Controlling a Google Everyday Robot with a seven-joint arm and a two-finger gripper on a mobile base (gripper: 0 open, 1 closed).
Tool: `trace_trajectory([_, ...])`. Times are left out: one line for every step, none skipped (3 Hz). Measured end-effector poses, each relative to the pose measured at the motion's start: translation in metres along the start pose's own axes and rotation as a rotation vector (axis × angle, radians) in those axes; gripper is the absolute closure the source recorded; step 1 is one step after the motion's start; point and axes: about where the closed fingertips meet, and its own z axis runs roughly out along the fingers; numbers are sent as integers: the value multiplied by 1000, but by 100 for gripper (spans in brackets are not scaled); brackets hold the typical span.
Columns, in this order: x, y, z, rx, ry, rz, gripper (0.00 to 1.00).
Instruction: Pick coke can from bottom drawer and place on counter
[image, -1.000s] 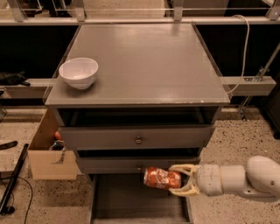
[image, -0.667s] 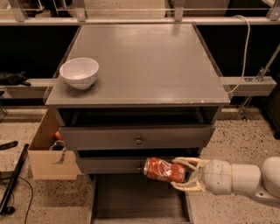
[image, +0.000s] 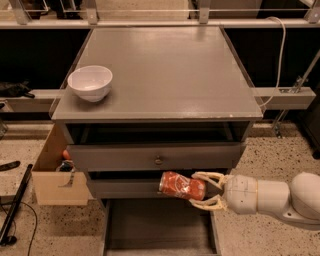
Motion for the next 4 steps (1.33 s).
trace_trajectory([-24,-32,16,3,3,-57,100])
trace_trajectory([-32,-34,13,7,6,-76,100])
trace_trajectory([-58,-39,3,22,14,-138,100])
trace_trajectory([-122,-53,-21,19,38,-249,100])
